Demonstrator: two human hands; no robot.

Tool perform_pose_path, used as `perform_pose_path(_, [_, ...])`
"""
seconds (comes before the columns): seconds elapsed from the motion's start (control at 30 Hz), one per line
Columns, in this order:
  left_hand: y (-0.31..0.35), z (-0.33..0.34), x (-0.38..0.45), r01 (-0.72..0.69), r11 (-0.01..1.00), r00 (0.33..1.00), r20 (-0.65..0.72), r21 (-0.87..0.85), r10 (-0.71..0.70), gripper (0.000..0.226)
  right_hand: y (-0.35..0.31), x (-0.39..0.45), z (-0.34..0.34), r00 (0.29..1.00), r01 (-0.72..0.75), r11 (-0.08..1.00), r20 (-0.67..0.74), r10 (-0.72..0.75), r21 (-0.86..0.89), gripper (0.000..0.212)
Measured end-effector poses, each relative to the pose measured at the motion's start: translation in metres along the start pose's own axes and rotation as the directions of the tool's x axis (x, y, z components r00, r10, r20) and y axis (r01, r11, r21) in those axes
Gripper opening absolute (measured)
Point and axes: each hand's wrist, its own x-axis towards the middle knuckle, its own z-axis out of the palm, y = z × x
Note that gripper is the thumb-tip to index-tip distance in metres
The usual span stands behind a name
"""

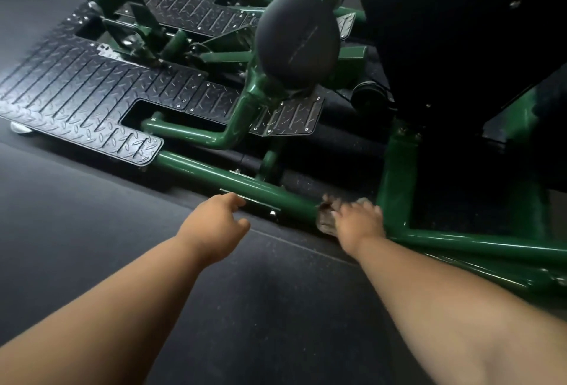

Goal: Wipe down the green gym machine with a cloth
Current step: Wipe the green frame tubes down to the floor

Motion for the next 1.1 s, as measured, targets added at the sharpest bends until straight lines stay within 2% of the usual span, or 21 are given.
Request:
perform_pose_path(0.07, [-0.003,0.006,0.006,0.005,0.999,0.999,0.041,0.046,-0.007,0.056,0.031,-0.012,0.005,0.998,-0.067,0.997,-0.007,0.067,-0.037,0.049])
perform_pose_path(0.13, [-0.004,0.018,0.017,-0.005,0.993,0.994,0.110,0.119,-0.008,0.062,0.044,-0.016,0.015,0.997,-0.073,0.997,-0.005,0.073,-0.018,0.048])
perform_pose_path(0.3, [-0.002,0.048,0.056,-0.054,0.962,0.974,0.226,0.269,-0.009,0.075,0.002,0.010,0.016,0.994,0.105,0.993,-0.009,-0.105,0.049,0.050])
perform_pose_path(0.4, [0.000,0.054,0.074,-0.088,0.933,0.960,0.279,0.349,-0.014,0.081,-0.010,0.017,0.008,0.991,0.131,0.991,0.027,-0.132,0.040,0.057])
perform_pose_path(0.6, [-0.002,0.054,0.080,-0.145,0.844,0.957,0.290,0.516,-0.012,0.086,0.043,-0.007,0.015,0.998,0.066,0.993,0.023,-0.064,-0.095,0.060])
perform_pose_path(0.67, [-0.007,0.047,0.082,-0.148,0.827,0.963,0.269,0.542,-0.005,0.089,0.049,-0.010,0.019,0.999,0.040,0.996,0.031,-0.038,-0.085,0.063])
perform_pose_path(0.77, [-0.014,0.036,0.090,-0.137,0.823,0.965,0.263,0.552,-0.016,0.094,0.033,-0.008,0.022,0.999,0.022,1.000,0.029,-0.022,-0.003,0.066])
perform_pose_path(0.87, [-0.016,0.032,0.100,-0.107,0.861,0.943,0.325,0.497,-0.070,0.095,0.006,-0.002,0.019,0.998,0.058,0.997,0.004,-0.058,0.047,0.067])
perform_pose_path(1.0, [-0.014,0.027,0.102,-0.089,0.876,0.926,0.363,0.475,-0.103,0.093,-0.055,0.020,0.000,0.986,0.164,0.986,0.011,-0.164,-0.007,0.062])
perform_pose_path(1.1, [-0.013,0.016,0.090,-0.096,0.873,0.914,0.389,0.478,-0.112,0.087,-0.097,0.039,-0.012,0.981,0.182,0.982,0.070,-0.178,-0.053,0.055])
